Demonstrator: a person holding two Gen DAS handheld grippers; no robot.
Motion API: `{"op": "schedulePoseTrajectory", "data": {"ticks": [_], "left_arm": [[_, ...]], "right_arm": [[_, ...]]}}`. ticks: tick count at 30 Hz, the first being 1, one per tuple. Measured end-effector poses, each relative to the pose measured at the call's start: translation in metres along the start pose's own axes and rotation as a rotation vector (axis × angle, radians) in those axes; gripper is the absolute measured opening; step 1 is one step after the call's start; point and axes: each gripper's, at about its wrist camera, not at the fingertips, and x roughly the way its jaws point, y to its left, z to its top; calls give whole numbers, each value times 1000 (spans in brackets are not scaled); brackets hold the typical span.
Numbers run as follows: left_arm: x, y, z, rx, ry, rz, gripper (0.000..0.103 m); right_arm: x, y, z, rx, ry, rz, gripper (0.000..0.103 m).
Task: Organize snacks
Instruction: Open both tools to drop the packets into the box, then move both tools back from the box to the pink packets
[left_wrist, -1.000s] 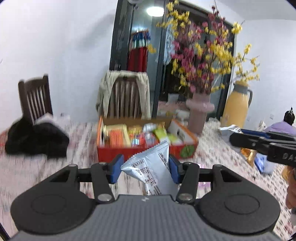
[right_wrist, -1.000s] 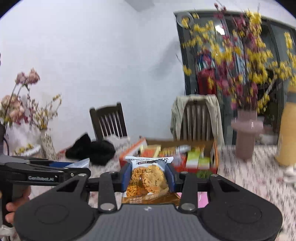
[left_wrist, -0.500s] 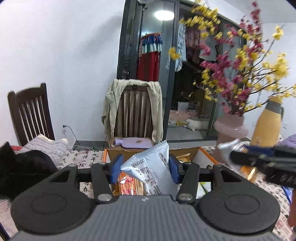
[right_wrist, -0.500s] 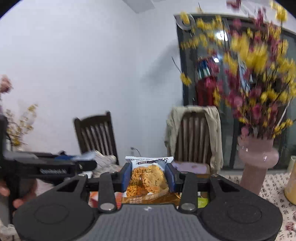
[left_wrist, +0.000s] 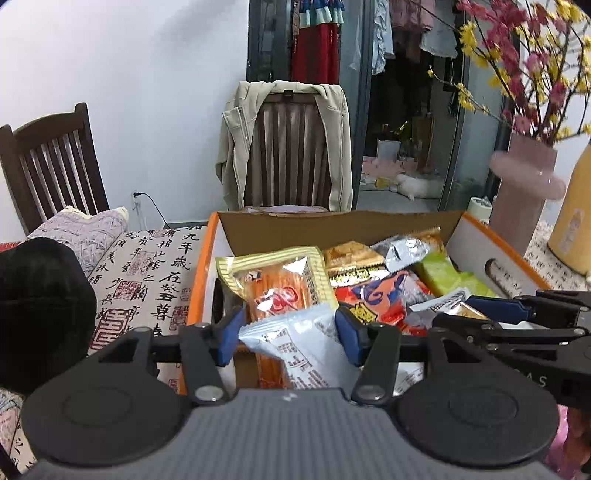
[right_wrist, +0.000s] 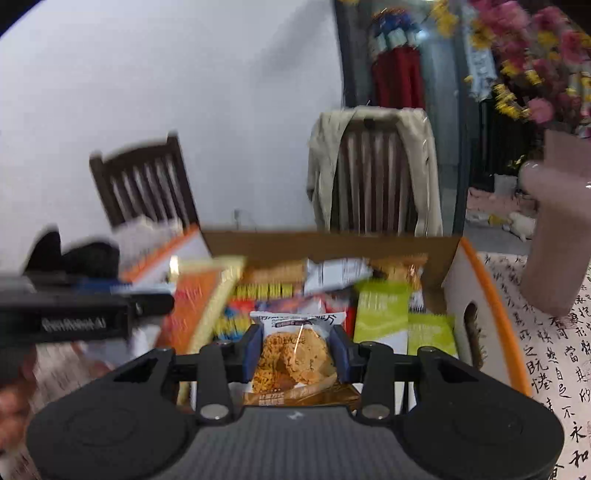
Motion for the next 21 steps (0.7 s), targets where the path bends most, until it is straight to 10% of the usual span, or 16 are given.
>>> {"op": "schedulePoseTrajectory", "data": {"ticks": [8,12,21], "left_arm": [[3,-6,-5,40,-13,10,79],[-6,-5,-1,41,-55,-8,91],[-39,5,15,-4,-95,-67,99]], "right_arm": [[4,-4,-7,19,33,-3,41],[-5,-5,-5,22,17,6,68],[-56,-14,15,53,-92,-10,75]]}}
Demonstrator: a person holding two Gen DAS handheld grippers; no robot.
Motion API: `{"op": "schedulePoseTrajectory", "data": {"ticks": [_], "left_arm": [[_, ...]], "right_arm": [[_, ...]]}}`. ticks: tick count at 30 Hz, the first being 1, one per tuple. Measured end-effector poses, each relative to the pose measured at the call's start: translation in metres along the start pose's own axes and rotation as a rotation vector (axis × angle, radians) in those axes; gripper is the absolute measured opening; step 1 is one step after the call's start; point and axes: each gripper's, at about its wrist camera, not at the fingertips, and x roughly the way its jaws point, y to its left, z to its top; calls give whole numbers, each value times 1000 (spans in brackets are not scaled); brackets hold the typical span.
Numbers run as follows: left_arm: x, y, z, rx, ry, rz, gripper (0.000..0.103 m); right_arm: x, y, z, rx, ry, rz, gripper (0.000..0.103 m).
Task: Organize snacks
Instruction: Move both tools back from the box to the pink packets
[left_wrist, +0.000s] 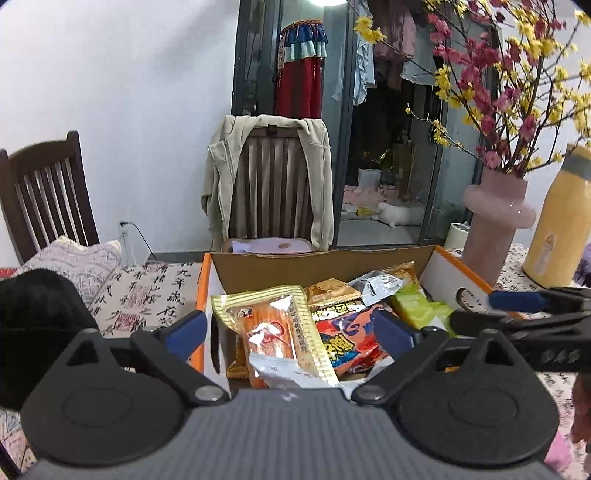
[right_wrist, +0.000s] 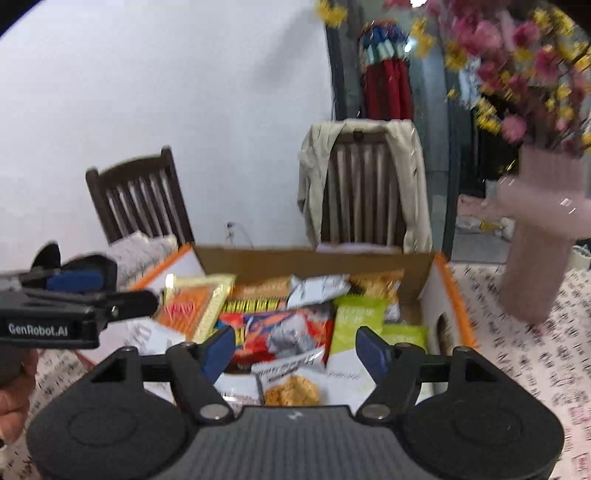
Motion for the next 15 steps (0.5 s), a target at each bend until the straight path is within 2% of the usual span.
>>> {"op": "schedulePoseTrajectory", "data": {"ticks": [7,9,15], "left_arm": [[-48,11,8,-32,-18,28,100],[-75,7,6,-22,-31,31,101],[-159,-21,-21,26,-98,-7,103]], "right_arm": [[-69,-5,6,-35,-58,-27,82],[-91,-6,1,-42,-69,-33,85],[-158,-5,-27,-28,-82,-26,88]]}}
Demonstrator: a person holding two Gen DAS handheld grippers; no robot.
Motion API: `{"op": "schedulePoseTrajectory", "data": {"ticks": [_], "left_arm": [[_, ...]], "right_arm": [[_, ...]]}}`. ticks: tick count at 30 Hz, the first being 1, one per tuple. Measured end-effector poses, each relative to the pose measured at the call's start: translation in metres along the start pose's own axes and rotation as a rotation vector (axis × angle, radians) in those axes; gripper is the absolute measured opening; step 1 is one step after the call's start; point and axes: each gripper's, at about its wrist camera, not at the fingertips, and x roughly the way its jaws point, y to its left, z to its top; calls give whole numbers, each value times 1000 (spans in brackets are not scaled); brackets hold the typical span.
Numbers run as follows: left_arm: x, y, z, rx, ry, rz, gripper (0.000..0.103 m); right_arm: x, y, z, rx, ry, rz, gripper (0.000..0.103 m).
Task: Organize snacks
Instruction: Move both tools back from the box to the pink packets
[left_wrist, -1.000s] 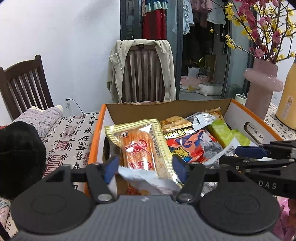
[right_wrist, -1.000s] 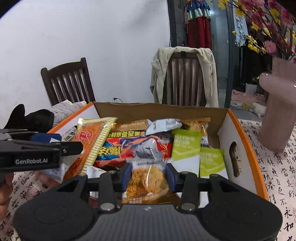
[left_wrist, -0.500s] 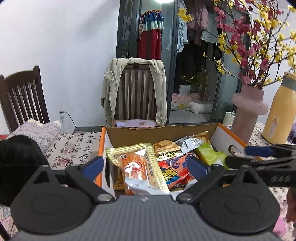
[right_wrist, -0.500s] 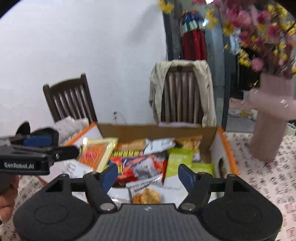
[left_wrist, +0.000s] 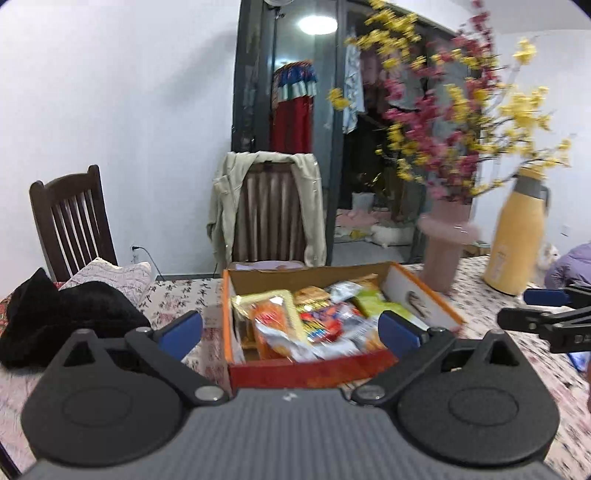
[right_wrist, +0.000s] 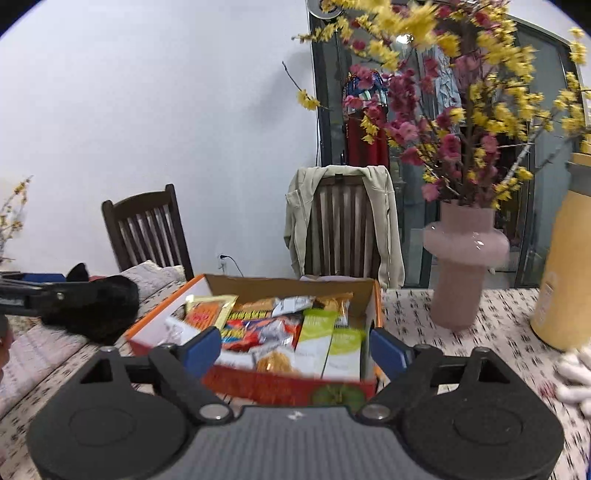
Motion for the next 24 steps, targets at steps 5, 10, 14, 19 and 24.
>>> {"op": "schedulePoseTrajectory", "data": {"ticks": [5,10,14,19,24], "left_arm": [[-58,-26,-40,-39,-2,-15,103],[-97,-47,-87,-62,46,18,103],[-111,-52,-118,-53,133,46,103],[-121,-53,-140,-54,200,76,103],[-132,-54,-139,-48,185,66,103]], "right_arm": [[-54,10,-36,6,6,8,94],[-83,18,-80,-2,65,35,97],[-105,18,-112,71,117,40,97],[-123,19,-144,102,164,5,97],[-142,17,-152,118,168,-8,97]]}}
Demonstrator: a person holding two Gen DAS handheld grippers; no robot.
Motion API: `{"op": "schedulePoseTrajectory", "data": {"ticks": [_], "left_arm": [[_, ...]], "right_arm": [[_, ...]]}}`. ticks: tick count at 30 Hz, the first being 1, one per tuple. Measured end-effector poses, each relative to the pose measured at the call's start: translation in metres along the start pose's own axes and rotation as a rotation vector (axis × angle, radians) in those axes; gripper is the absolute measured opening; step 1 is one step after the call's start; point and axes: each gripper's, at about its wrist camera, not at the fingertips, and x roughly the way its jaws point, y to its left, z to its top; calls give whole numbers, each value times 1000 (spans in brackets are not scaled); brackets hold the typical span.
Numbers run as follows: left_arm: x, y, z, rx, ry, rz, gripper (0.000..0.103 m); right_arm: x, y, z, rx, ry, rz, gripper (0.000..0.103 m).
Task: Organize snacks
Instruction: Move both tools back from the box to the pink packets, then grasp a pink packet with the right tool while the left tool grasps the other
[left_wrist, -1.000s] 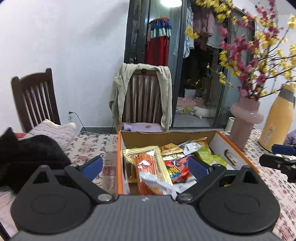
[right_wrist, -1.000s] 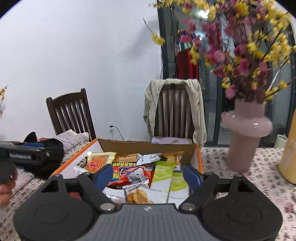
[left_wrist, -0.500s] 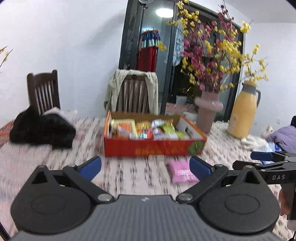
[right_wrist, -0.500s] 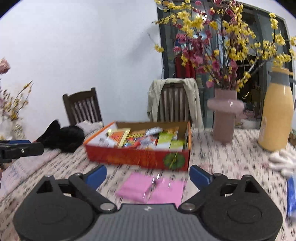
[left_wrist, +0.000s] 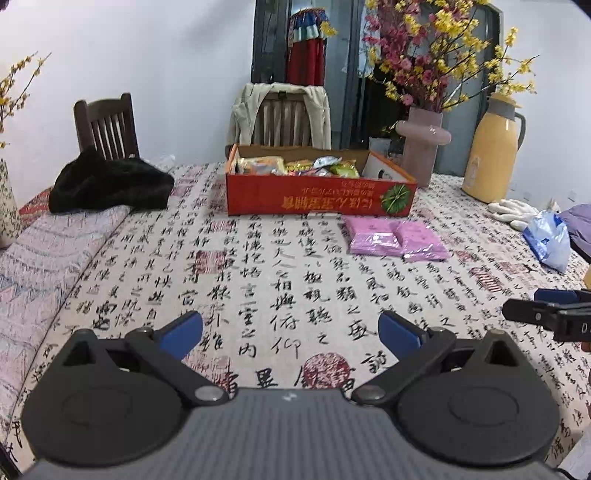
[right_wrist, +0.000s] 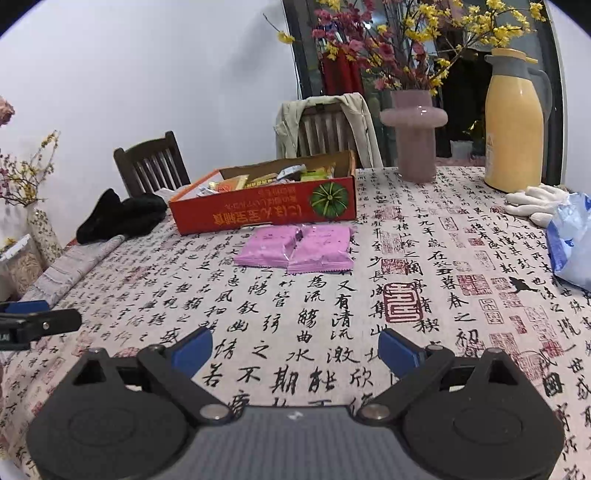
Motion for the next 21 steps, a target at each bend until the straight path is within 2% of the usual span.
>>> {"op": "schedulePoseTrajectory", "data": {"ticks": [5,10,15,21], "left_arm": [[-5,-9,1,18,-13,-17,103],[6,-14,1,23,5,-27,103],[20,-14,10,31,6,-32,103],[46,-19,35,40,-5,-61,103]], "right_arm": [[-8,-3,-2,1,-1,-47,97],[-6,-9,3,9,-12,-55,97],[8,-8,22,-46,-19,-65,97],[69,-12,70,-120,34,-127,94]]}}
